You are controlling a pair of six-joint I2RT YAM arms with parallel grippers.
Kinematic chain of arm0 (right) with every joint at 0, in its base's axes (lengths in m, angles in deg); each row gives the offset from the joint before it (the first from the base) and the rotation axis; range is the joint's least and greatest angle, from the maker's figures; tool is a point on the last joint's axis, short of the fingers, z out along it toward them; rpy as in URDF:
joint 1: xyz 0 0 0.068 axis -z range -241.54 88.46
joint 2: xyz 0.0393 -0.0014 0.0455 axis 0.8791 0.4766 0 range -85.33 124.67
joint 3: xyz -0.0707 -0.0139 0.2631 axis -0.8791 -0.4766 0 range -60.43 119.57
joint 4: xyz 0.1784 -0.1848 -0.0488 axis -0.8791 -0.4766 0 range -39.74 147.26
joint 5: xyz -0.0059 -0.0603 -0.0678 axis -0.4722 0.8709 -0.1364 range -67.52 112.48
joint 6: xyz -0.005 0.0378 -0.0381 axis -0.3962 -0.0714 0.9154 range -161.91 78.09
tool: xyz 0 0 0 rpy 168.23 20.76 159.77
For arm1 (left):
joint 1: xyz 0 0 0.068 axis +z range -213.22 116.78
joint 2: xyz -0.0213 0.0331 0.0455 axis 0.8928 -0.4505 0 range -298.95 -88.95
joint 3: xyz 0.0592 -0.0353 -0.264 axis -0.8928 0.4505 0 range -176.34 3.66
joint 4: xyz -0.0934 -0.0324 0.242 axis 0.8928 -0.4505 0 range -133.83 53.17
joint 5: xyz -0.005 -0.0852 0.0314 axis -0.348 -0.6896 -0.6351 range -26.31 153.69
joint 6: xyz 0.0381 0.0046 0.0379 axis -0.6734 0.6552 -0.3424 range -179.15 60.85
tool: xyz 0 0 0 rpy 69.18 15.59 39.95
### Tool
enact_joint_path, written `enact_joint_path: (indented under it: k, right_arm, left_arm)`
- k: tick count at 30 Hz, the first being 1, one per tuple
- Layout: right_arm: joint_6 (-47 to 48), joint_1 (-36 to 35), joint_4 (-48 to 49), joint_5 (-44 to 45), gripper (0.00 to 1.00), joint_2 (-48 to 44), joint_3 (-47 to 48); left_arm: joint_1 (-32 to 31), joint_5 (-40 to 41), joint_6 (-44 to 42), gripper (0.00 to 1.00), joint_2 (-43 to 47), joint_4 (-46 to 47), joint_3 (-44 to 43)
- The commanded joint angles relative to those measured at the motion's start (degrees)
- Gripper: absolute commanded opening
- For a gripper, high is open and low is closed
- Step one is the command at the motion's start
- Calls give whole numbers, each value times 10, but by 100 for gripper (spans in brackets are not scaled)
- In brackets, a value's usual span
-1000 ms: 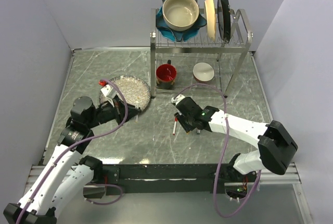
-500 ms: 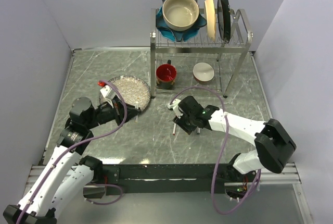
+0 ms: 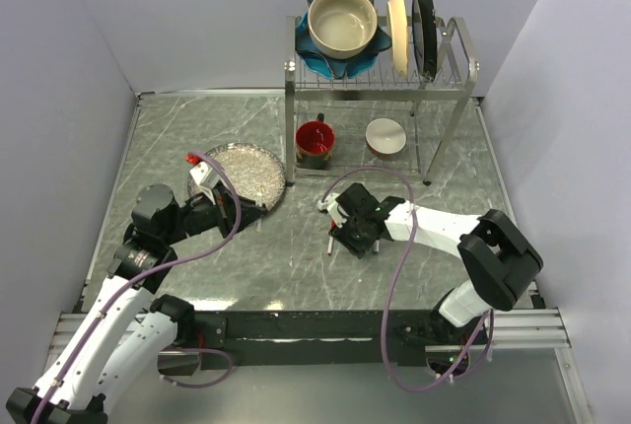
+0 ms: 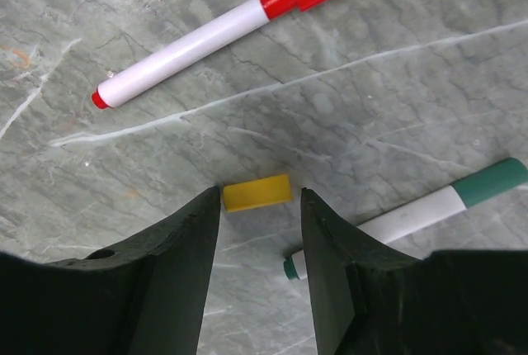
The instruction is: Insert the pens into the pen caps
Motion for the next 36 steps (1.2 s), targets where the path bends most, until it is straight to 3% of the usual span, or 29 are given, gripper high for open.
enact_joint_path:
  k: [1, 8, 14, 23, 26, 29, 31, 36]
  right_arm:
    - [7, 5, 9, -17, 51, 12, 12]
    - [-11, 12, 7, -3, 44, 23, 25]
    - [-112, 26, 24, 19, 34, 18, 57]
    - [-489, 34, -19, 122, 26, 51, 116]
    - [-676, 35, 16, 111, 17, 9, 56]
    - [-819, 35, 63, 81, 17, -62, -15]
    - [-868, 31, 75, 68, 17, -89, -36]
    - [-1002, 25, -4, 91, 18, -82, -33]
  left_arm:
    - [-1, -6, -2, 1, 1, 22, -1]
    - [-1, -4, -3, 1, -1, 21, -2]
    - [-1, -3, -4, 1, 3, 21, -2]
    - [-1, 20, -2, 1, 11, 19, -2]
    - [-1, 25, -3, 1, 17, 19, 0]
    - [-2, 27, -3, 1, 21, 19, 2]
    - [-2, 27, -3, 1, 21, 19, 1]
    - [-2, 25, -4, 1, 24, 19, 0]
